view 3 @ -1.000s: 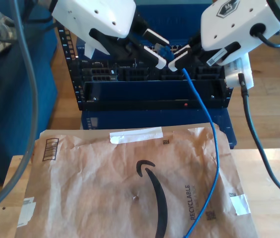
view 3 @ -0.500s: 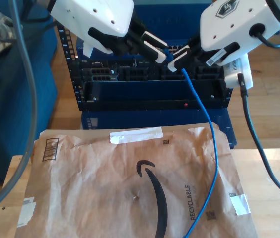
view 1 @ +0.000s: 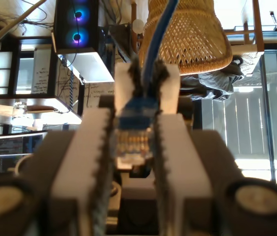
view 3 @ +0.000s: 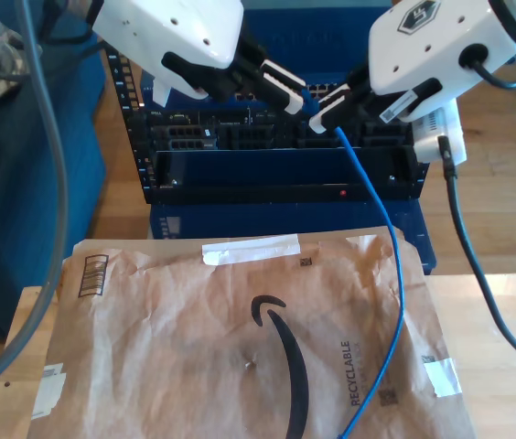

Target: Grab the cable and plug it in

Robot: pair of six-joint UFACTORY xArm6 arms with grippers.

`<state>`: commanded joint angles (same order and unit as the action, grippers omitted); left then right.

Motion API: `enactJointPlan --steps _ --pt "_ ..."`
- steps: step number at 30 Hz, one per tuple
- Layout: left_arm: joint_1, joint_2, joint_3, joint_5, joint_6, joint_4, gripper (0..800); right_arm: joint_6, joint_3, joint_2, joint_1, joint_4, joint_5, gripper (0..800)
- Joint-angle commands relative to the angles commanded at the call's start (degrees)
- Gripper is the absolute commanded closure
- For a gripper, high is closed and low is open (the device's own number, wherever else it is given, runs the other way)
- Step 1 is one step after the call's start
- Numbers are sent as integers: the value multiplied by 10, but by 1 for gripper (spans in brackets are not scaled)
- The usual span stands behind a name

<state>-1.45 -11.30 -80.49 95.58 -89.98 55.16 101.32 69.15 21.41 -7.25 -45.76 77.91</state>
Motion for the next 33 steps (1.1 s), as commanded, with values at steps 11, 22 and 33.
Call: enactJointPlan --steps 11,22,33 --pt "-1 3 -1 3 -18 1 797 1 -1 2 -6 0 -1 731" --pt "-1 3 -3 5 -34 1 798 -11 -2 4 -6 4 1 67" --pt "29 42 -5 47 -58 7 798 -95 -30 73 -5 43 -117 1"
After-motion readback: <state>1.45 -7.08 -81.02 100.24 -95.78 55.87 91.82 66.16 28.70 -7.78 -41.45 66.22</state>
